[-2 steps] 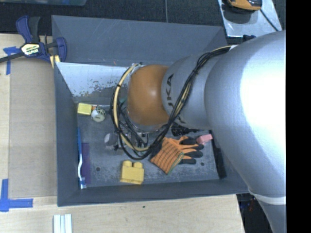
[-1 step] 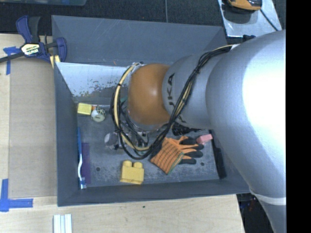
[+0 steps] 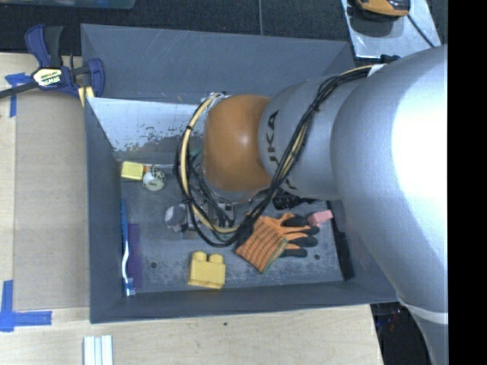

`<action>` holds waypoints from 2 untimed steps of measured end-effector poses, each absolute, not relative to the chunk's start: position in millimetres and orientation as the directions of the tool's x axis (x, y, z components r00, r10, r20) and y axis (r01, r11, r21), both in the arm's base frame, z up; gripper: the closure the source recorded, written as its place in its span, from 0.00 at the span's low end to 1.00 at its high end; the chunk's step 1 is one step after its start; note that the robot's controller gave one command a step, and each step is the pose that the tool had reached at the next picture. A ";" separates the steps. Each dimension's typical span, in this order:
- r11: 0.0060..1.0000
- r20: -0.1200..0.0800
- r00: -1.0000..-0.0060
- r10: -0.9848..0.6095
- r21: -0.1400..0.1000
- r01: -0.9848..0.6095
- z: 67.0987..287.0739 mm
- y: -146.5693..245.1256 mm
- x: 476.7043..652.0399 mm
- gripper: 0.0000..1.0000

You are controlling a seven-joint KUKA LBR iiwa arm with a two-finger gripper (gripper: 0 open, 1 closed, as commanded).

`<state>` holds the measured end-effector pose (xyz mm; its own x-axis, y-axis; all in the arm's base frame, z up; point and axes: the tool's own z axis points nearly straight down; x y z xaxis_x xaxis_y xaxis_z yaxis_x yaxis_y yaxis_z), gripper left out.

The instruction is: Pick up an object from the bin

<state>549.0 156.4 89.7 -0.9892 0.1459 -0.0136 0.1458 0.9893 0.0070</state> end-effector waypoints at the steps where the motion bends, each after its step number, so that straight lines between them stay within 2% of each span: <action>1: 0.989 -0.017 -0.989 0.146 0.008 0.146 110.9 156.6 550.1 1.00; 2: 0.989 -0.021 -0.989 0.146 0.010 0.146 117.7 156.4 551.0 1.00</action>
Offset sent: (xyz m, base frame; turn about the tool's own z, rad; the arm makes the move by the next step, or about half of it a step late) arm 0.0008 0.0002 0.0294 0.0001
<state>551.0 156.4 117.7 -0.9890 0.1464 -0.0208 0.1463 0.9892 0.0100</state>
